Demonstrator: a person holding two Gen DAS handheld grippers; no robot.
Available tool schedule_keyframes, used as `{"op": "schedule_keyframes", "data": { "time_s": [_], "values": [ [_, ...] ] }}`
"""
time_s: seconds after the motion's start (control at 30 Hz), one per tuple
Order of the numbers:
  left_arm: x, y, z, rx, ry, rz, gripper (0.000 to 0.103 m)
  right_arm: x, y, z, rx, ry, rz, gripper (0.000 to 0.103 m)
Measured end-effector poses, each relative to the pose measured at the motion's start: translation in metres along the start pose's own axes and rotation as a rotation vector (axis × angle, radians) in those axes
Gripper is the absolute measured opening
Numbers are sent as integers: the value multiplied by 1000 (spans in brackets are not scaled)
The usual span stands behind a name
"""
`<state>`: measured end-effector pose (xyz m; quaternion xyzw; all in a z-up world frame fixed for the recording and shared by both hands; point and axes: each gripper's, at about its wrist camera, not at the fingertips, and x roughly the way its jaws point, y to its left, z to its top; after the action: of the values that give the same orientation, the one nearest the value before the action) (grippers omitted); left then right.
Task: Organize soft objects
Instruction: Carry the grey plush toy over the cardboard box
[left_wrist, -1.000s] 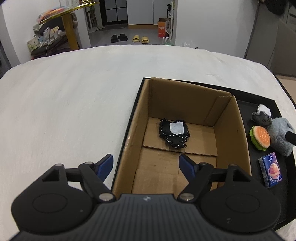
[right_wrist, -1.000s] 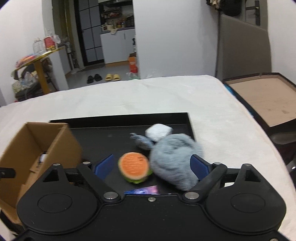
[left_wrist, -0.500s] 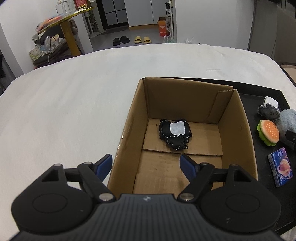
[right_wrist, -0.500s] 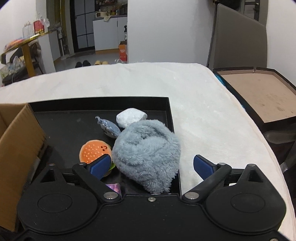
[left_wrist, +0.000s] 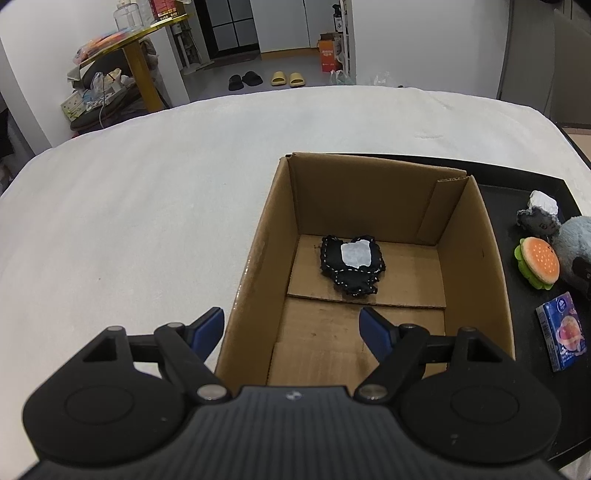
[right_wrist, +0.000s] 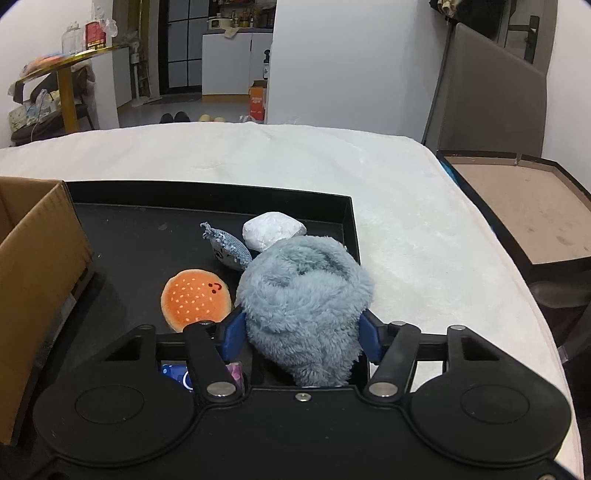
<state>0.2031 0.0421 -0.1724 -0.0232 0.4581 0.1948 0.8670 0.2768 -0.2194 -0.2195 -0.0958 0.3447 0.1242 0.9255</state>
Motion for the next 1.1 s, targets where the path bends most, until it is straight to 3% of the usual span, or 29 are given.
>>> {"op": "schedule_keyframes", "data": {
  "time_s": [1.1],
  "values": [
    [-7,35,-6,-89,-9,-63,79,-60,38,44,20,-109,139,58]
  ]
}}
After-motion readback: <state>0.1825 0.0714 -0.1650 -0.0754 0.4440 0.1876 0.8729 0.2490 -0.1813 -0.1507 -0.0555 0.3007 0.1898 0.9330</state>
